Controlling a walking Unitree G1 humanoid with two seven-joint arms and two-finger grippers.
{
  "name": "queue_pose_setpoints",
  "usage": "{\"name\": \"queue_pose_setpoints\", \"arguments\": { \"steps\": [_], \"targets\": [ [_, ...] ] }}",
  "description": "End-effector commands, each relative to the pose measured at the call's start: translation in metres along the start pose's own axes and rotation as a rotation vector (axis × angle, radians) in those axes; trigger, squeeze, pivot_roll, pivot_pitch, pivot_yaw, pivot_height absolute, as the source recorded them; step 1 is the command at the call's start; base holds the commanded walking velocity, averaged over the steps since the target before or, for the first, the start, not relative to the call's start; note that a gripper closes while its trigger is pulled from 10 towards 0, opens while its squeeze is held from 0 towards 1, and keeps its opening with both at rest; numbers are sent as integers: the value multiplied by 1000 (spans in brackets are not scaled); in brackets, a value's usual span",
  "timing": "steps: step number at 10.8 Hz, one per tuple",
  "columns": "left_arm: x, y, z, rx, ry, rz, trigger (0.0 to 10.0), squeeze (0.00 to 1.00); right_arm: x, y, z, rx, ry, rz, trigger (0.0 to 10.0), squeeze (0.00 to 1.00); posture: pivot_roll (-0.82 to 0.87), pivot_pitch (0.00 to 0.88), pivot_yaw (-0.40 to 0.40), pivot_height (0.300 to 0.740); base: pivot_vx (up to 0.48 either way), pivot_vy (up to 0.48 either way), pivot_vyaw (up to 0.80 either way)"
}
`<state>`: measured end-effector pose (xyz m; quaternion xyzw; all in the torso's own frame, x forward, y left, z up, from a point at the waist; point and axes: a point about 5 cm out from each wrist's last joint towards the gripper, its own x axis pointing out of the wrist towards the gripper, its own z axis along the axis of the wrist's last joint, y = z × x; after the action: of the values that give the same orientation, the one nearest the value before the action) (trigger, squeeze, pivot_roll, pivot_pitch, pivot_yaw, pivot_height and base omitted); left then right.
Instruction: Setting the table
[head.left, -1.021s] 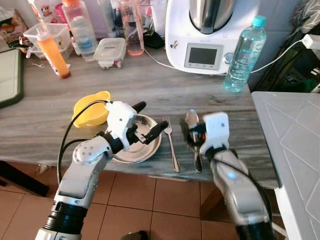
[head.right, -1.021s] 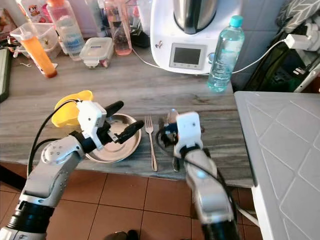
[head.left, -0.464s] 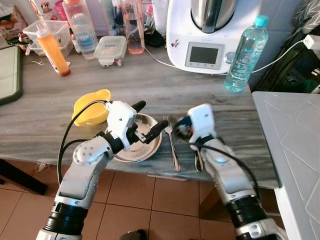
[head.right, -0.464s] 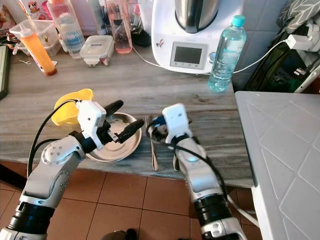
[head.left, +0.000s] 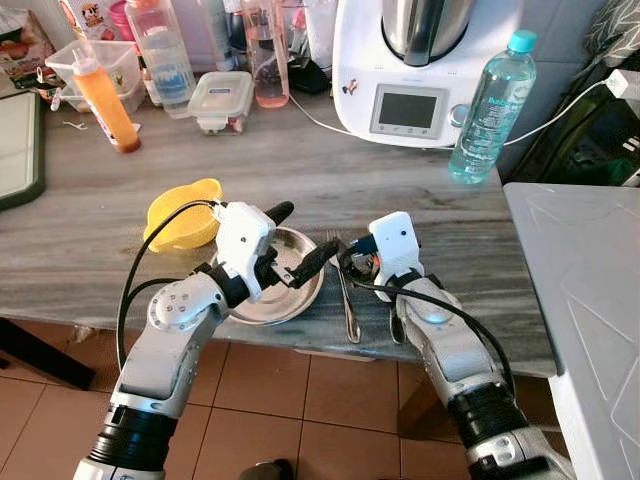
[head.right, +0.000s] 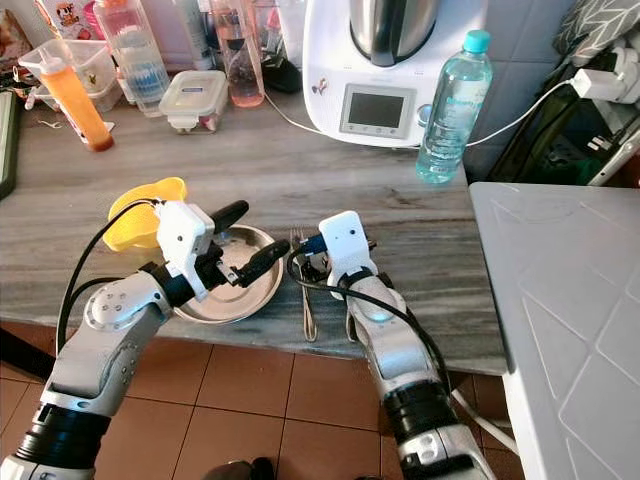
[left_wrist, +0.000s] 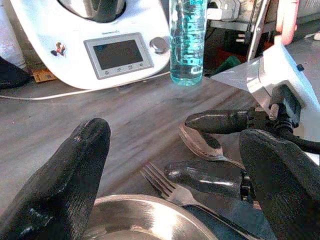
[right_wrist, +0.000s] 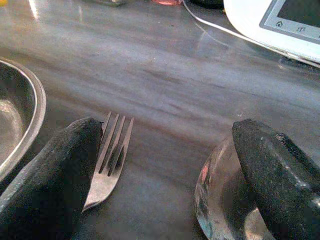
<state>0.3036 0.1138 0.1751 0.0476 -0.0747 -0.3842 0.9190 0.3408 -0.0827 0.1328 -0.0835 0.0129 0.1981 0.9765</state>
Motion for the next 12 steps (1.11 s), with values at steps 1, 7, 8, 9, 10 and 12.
{"name": "queue_pose_setpoints", "arguments": {
  "steps": [1,7,8,9,10,12],
  "targets": [
    [-2,-2,0,7,7,-4,10000,0,3,0,1,-4,-2,-4,10000,455,167,159,40,740,0,0,0],
    [-2,-2,0,5,9,-5,10000,0,-8,11,3,9,-38,8,10000,455,175,153,38,740,0,0,0],
    [-1,-3,0,5,8,-7,10000,0,-11,12,3,11,-42,10,10000,455,167,151,40,740,0,0,0],
    [-1,-3,-1,3,8,-11,10000,0,-12,11,2,12,-39,10,10000,455,166,150,41,740,0,0,0],
    [0,-4,-1,3,7,-13,10000,0,-12,11,1,11,-33,14,10000,455,166,151,42,740,0,0,0],
    [0,-4,0,2,6,-14,10000,0,-12,12,4,13,-40,14,10000,455,168,152,43,740,0,0,0]
  ]
}}
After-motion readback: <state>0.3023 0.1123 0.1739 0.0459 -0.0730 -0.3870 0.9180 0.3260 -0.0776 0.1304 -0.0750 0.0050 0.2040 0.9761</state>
